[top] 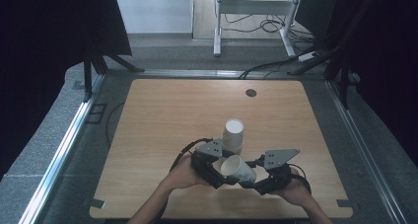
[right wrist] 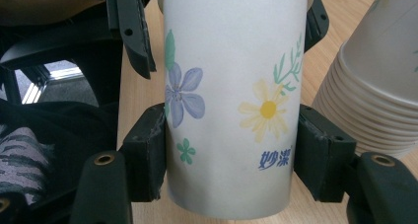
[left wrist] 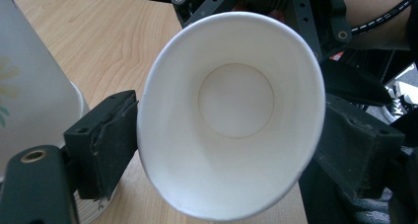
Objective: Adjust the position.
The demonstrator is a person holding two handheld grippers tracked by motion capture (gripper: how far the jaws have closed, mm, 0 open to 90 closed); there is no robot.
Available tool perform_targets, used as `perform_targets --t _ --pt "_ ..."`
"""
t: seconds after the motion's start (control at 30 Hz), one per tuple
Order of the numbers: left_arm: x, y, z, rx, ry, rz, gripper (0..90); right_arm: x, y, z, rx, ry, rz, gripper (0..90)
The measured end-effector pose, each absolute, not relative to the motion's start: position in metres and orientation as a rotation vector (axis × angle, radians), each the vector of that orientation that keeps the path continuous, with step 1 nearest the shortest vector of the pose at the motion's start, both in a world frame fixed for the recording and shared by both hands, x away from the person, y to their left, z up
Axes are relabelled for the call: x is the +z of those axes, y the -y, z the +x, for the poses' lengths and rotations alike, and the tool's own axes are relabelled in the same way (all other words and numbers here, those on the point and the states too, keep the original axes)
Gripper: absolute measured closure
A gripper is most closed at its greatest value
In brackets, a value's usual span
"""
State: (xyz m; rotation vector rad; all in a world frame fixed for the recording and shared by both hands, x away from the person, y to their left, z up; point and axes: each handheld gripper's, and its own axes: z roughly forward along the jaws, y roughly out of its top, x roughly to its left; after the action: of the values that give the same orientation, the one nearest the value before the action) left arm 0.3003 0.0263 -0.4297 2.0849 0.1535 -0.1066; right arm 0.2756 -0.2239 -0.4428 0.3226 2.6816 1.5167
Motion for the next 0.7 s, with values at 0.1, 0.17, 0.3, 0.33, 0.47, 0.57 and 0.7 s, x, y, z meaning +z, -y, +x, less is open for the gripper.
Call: perform_targets --t 0.1,0.17,0.3,0.33,0.47,0.57,0.7 --pt "-0.4305 -0.0272 0.3007 -0.114 -0.15 2.075 17.0 -0.4435 0.2239 0.276 1.525 -2.68 0.321 36.1" --pt "-0.4308 -0.0283 0.3014 -0.115 -0.152 2.069 19.1 -0.4444 0.2239 0.2762 1.535 -2.677 0.323 36.1" --pt "-0.4307 -0.0299 0.3024 -0.116 -0.156 2.065 24.2 -0.4458 0.2237 0.2766 1.543 -2.681 0.324 36.1" --pt "-0.4306 -0.03 0.3022 -0.115 -0.155 2.065 24.5 -0.4459 0.2235 0.2768 1.541 -2.682 0.324 36.1" --pt "-0.4292 -0.0294 0.3011 -0.097 -0.149 2.076 26.6 -0.4456 0.2229 0.2781 1.528 -2.695 0.318 36.0" --pt "-0.4273 -0.0288 0.3006 -0.088 -0.141 2.087 27.5 -0.4454 0.2228 0.2783 1.521 -2.696 0.315 36.0" --pt "-0.4255 -0.0279 0.2999 -0.077 -0.133 2.097 28.1 -0.4452 0.2225 0.2785 1.518 -2.698 0.313 35.9"
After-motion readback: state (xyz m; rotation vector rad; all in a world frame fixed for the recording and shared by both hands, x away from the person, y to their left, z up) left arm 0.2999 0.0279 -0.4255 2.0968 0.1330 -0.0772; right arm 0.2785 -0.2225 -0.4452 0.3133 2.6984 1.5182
